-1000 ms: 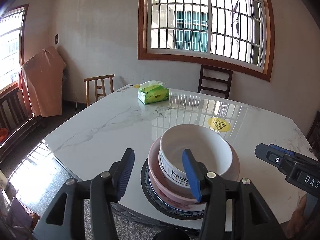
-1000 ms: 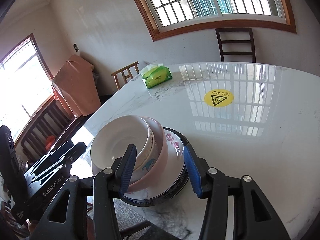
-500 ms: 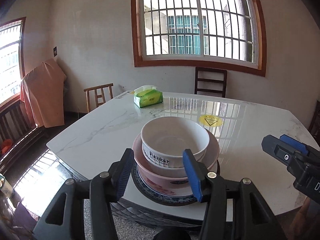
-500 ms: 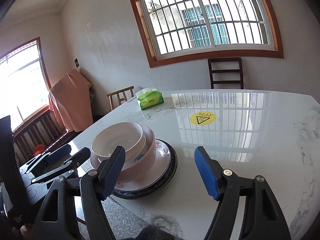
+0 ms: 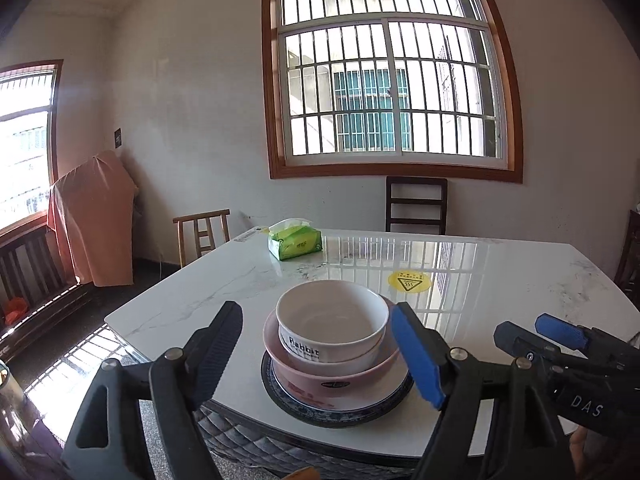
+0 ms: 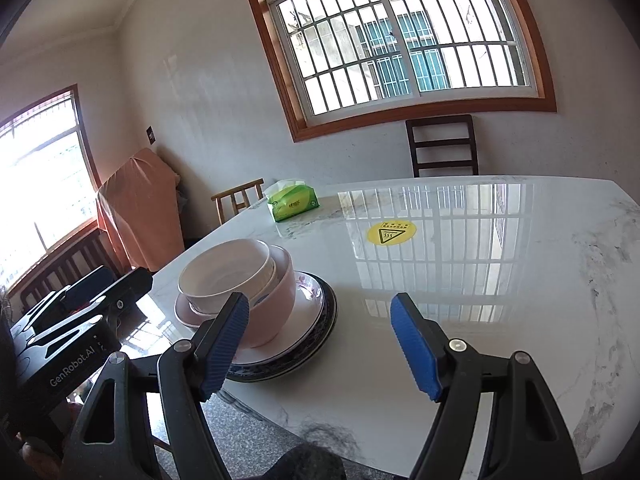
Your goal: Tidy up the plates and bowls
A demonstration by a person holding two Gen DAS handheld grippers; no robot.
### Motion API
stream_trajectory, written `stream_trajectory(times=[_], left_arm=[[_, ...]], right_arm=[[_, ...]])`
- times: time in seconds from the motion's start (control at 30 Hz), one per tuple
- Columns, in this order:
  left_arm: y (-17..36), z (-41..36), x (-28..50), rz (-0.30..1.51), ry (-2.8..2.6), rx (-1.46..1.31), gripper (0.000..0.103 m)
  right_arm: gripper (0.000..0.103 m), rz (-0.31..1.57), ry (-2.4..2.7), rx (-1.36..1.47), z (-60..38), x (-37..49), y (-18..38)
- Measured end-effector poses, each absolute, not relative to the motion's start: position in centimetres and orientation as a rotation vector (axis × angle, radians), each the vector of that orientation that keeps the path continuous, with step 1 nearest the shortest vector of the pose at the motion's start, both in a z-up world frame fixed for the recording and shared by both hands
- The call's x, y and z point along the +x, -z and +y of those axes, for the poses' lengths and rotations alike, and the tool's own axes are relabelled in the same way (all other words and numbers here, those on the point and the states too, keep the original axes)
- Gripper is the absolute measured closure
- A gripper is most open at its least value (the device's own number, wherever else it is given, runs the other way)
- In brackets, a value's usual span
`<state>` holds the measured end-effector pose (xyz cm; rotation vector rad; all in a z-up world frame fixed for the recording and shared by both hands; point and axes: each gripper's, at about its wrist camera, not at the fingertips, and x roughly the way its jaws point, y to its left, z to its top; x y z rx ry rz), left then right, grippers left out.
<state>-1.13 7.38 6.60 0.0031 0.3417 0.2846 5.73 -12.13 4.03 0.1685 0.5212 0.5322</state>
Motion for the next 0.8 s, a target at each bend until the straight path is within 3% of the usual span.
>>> stream_trajectory(times=[0.8], left_arm=[[-7.8,7.9,-2.1,0.384,-0.245,-0.063,0.022]], right_arm=[[0.030,0.496,-0.537,0.157,-12.7,4.5,-3.9]])
